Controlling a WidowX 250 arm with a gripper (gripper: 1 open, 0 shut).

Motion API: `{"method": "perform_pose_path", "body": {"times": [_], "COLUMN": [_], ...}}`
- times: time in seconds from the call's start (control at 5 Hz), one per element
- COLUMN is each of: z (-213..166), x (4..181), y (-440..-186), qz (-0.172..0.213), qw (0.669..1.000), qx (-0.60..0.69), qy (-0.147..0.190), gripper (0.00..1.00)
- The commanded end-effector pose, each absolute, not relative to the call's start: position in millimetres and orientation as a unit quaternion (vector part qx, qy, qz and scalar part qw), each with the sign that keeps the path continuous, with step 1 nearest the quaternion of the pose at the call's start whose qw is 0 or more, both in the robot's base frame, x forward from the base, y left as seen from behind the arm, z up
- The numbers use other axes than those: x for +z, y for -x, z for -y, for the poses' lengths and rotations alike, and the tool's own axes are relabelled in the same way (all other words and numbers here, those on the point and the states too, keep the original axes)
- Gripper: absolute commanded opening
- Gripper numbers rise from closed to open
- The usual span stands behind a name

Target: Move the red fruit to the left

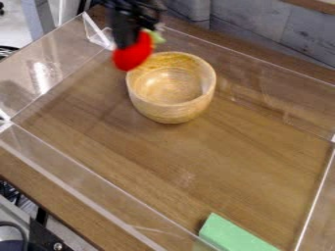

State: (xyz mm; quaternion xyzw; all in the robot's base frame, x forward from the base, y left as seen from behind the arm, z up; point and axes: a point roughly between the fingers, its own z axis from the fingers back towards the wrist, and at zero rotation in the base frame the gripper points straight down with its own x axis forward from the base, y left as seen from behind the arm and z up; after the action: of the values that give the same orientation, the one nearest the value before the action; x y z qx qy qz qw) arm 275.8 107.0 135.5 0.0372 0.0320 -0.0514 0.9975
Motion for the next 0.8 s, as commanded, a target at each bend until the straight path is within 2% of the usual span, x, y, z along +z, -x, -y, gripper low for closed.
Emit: {"method": "perform_pose_path", "body": {"times": [0.0, 0.6], "z": [-131, -164], "x": [145.5, 119.0], "y": [-273, -256], "qz": [-0.015, -0.047], "qw": [0.997, 0.999], "qx": [-0.051, 0.011], "qy": [-0.051, -0.023], "gripper": [0.00, 0.00]}}
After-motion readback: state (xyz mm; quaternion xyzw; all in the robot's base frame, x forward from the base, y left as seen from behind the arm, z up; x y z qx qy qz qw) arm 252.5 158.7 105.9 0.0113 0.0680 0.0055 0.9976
